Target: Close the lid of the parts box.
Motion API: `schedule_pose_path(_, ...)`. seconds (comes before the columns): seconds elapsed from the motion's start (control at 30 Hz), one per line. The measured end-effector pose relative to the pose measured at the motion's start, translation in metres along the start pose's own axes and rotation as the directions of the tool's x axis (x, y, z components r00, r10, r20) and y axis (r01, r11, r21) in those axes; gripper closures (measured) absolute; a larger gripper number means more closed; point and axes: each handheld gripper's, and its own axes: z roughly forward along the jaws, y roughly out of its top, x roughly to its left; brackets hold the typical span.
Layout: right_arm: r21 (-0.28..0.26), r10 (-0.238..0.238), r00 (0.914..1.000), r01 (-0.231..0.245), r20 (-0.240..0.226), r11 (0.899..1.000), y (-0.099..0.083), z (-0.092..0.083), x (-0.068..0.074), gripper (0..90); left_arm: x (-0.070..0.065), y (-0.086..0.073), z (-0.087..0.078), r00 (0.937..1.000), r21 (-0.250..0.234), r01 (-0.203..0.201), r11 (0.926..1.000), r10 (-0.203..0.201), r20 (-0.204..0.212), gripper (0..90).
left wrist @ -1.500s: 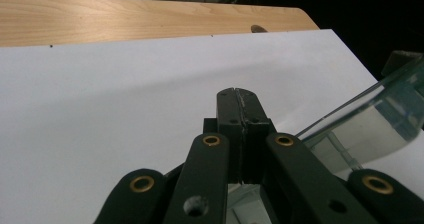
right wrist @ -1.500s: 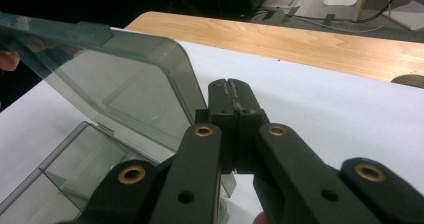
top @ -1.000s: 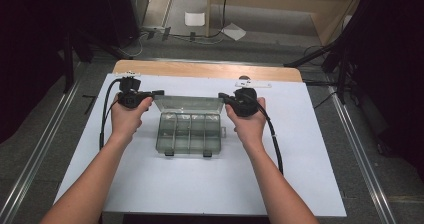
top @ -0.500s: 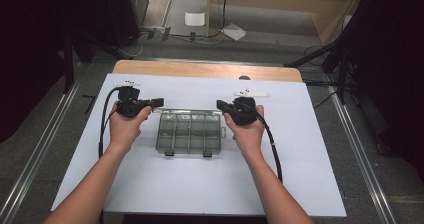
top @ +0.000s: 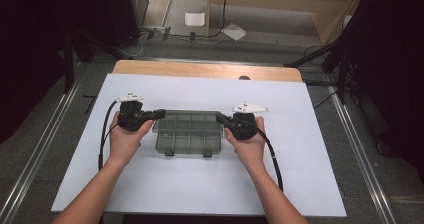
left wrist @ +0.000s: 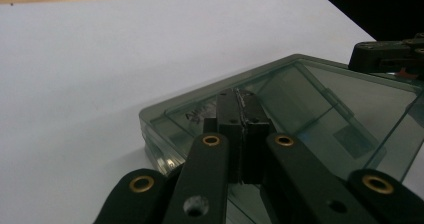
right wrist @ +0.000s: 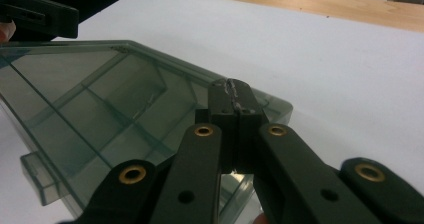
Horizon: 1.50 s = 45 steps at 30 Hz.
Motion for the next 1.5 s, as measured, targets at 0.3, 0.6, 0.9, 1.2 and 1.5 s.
schedule_pose_path(0.3, -0.005, -0.013, 0.9996, 0.013, -0.024, 1.0, -0.014, -0.007, 0.005, 90.0, 0.002, -0.023, -0.006, 0.9998, -0.003, 0.013, 0.9999, -0.013, 0.013, 90.0)
schedule_pose_path(0.6, 0.004, -0.033, 0.9989, 0.033, -0.035, 0.999, -0.028, -0.011, 0.013, 90.0, -0.001, -0.039, -0.009, 0.9999, -0.009, -0.001, 1.0, 0.001, 0.014, 90.0)
schedule_pose_path(0.9, 0.018, -0.054, 0.9977, 0.055, -0.041, 0.998, -0.044, -0.016, 0.015, 90.0, -0.006, -0.053, -0.01, 0.9998, 0.001, -0.021, 0.9998, 0.021, -0.001, 90.0)
schedule_pose_path(1.2, 0.006, -0.039, 0.996, 0.04, -0.08, 0.999, -0.057, -0.02, 0.014, 90.0, -0.008, -0.062, -0.011, 0.9995, -0.009, -0.032, 0.9995, 0.032, -0.007, 90.0)
schedule_pose_path(1.5, -0.021, -0.076, 0.9949, 0.074, -0.067, 0.997, -0.062, -0.02, 0.016, 90.0, -0.021, -0.068, -0.005, 0.9914, -0.013, -0.126, 0.992, 0.125, -0.038, 90.0)
